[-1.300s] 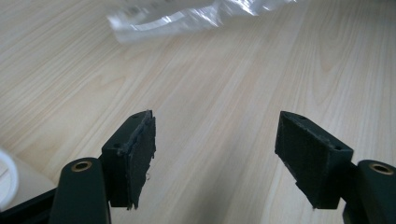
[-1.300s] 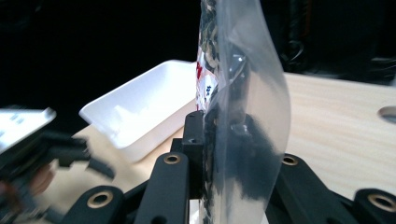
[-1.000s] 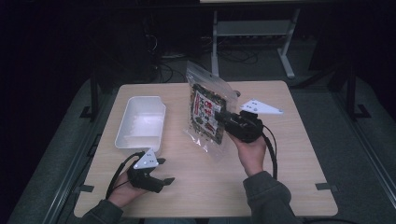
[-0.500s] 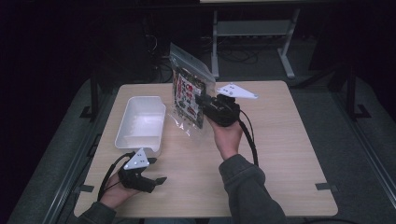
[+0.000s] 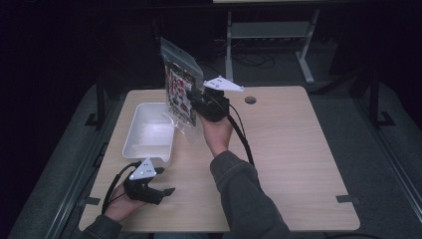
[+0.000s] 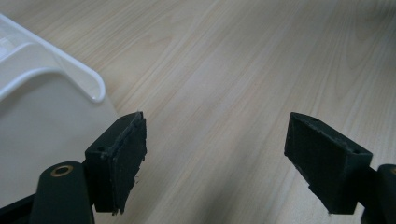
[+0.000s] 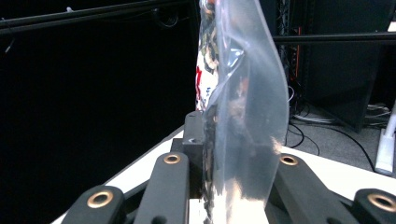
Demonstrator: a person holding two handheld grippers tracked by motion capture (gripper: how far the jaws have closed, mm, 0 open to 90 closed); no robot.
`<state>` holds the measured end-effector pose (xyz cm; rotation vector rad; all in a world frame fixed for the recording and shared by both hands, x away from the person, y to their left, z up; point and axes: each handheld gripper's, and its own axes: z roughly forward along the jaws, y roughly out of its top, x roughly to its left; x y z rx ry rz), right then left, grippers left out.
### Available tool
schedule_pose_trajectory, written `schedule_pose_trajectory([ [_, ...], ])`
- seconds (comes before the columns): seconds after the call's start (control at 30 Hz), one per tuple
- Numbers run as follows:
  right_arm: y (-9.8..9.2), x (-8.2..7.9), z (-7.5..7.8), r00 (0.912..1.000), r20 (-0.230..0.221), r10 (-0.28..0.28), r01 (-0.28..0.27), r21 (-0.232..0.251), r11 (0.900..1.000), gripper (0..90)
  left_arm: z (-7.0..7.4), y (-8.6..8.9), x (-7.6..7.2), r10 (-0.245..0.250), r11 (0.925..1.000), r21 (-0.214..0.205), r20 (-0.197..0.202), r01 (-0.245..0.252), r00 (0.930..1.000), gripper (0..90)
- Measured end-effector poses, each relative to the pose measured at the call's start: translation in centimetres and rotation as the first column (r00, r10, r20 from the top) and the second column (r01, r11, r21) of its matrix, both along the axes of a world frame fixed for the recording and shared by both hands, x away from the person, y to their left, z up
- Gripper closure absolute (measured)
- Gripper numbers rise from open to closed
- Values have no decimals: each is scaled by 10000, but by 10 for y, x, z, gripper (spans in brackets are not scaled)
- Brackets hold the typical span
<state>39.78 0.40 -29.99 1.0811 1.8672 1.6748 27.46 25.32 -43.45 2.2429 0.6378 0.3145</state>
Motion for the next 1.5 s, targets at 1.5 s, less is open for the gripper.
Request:
schedule_pose_trajectory([
  [1.5,121,29,-68,9988,55,-477,480,-917,9946,752,-5,8,6,71,10000,-10,-193,-71,9998,199],
])
